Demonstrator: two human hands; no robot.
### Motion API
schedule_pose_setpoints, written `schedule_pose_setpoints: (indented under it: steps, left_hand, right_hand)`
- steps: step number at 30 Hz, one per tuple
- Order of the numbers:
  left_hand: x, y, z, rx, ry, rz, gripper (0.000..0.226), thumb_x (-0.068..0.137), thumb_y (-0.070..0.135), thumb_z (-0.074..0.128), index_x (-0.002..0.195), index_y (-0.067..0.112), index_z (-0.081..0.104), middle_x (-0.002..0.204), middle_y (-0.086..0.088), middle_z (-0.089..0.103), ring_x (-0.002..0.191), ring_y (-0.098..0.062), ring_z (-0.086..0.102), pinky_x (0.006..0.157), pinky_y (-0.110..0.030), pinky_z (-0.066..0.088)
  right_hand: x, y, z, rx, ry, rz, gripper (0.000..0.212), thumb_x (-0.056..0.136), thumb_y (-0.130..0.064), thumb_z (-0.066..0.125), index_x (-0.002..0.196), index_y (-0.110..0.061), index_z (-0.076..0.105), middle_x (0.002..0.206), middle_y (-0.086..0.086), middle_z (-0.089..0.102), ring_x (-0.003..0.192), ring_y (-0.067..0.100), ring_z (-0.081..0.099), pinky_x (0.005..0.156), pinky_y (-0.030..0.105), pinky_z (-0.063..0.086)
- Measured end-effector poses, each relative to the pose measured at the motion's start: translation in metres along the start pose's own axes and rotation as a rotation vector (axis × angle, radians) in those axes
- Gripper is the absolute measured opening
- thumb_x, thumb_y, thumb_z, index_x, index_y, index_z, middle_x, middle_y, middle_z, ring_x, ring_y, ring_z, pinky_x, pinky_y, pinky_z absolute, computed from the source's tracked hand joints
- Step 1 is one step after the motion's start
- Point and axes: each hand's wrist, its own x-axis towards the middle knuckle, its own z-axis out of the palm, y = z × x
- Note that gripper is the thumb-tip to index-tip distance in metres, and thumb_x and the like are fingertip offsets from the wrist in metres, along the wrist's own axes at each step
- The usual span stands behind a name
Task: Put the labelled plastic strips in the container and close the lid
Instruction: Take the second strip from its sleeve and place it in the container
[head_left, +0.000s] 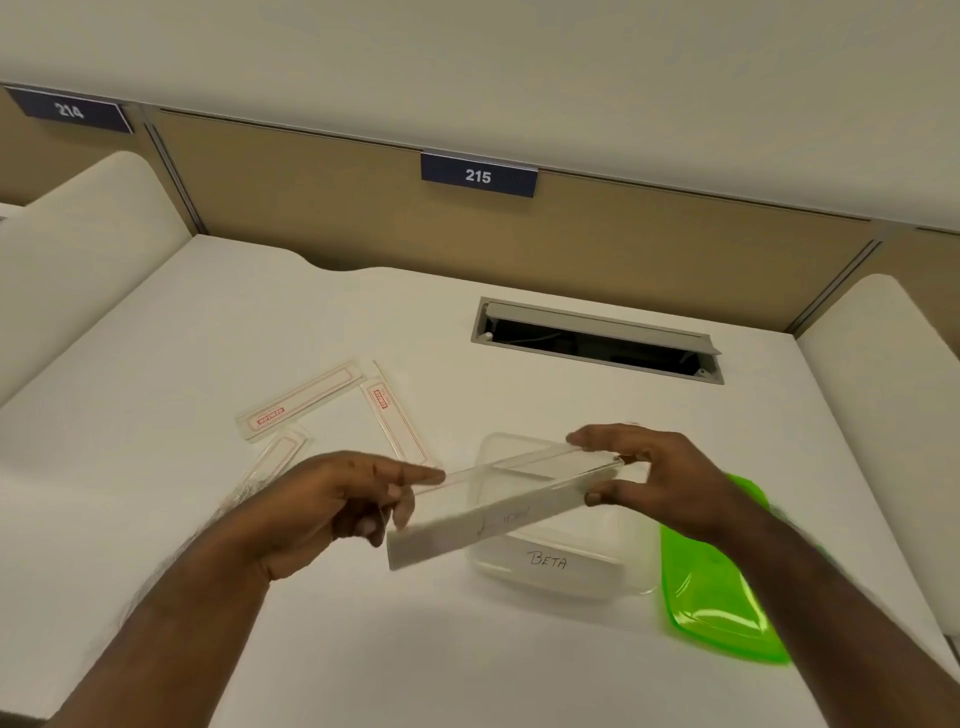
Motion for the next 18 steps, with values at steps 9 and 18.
schedule_pose_setpoints:
  steps: [9,18]
  left_hand:
    - [0.029,0.020,0.024,0.129,0.119,0.233,0.057,0.071,0.062,0.065,0.114,0.025,0.070,0.114,-0.003,0.071,0.101,-0.018,0.064,0.085,-0.035,0.050]
    - [0.045,0.049,0.042,0.408,0.276,0.425,0.026,0.082,0.049,0.068,0.102,0.032,0.071,0.106,0.008,0.066,0.095,-0.002,0.063,0.082,-0.025,0.049]
  right_hand:
    - [-0.034,0.004,-0.034,0.270,0.110,0.141,0.036,0.071,-0.028,0.070,0.105,-0.019,0.070,0.097,-0.020,0.074,0.092,0.005,0.070,0.075,0.010,0.050]
    - [-0.054,-0.009,-0.071,0.173,0.174,0.133,0.027,0.080,-0.035,0.063,0.102,-0.023,0.073,0.099,-0.020,0.074,0.092,-0.002,0.067,0.076,0.007,0.046]
